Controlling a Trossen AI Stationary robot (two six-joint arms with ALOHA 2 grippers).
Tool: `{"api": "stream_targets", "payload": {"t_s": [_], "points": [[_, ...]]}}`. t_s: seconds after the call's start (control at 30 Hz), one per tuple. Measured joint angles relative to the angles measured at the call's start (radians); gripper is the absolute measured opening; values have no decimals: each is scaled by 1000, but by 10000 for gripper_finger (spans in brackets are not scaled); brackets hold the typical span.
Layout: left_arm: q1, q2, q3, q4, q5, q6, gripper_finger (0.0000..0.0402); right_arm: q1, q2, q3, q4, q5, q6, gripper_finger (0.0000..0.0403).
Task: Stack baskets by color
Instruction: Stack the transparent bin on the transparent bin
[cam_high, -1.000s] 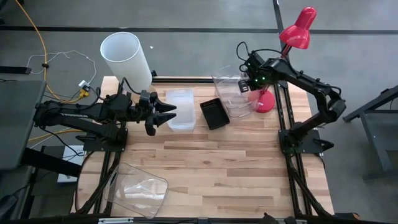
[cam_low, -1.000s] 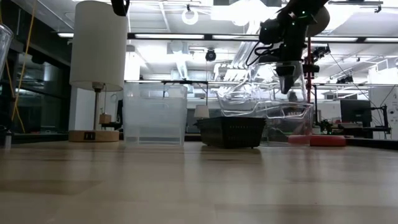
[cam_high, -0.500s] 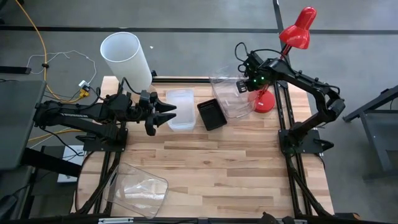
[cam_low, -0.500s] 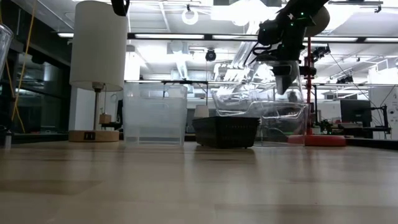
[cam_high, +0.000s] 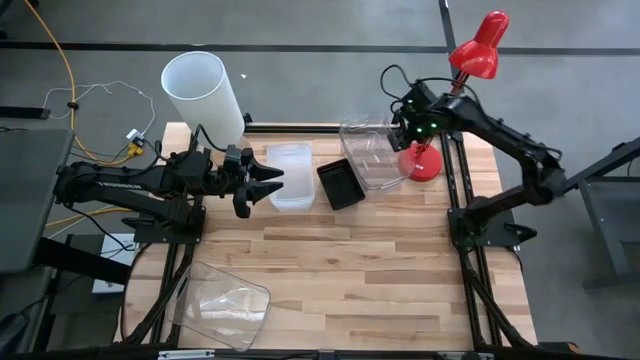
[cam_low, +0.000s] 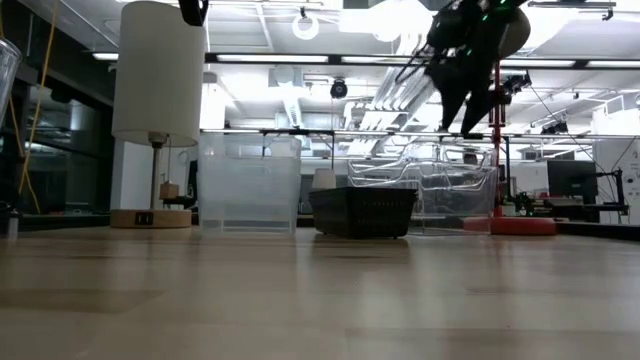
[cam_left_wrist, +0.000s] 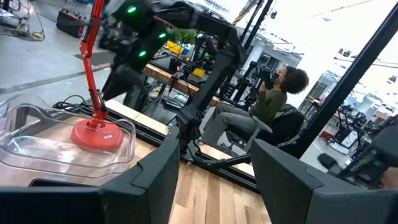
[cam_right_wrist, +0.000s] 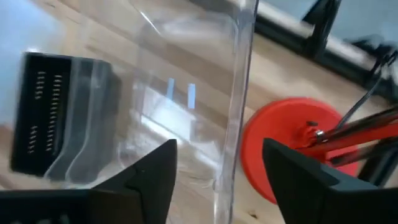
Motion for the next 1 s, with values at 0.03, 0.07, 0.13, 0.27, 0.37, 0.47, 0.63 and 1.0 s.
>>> {"api": "stream_targets", "payload": {"t_s": [0.03, 0.07, 0.13, 0.27, 0.37, 0.47, 0.63, 1.0], "points": [[0, 0, 0, 0, 0, -2, 186, 5, -28, 0, -2, 0, -13, 226], [0, 0, 0, 0, 0, -2, 186, 11, -57, 0, -4, 0, -27, 229], [0, 0, 0, 0, 0, -4, 186, 35, -119, 0, -3, -12, -48, 231], [0, 0, 0, 0, 0, -5, 186, 125, -245, -7, 52, -18, -34, 232], [0, 0, 0, 0, 0, -5, 186, 228, -367, -116, 229, -19, 30, 232], [0, 0, 0, 0, 0, -5, 186, 337, -492, -325, 495, -26, 153, 232], [0, 0, 0, 0, 0, -32, 186, 529, -618, -662, 1051, -17, 383, 232], [0, 0, 0, 7, -1, -35, 186, 765, -593, -784, 1390, 201, 282, 232]]}}
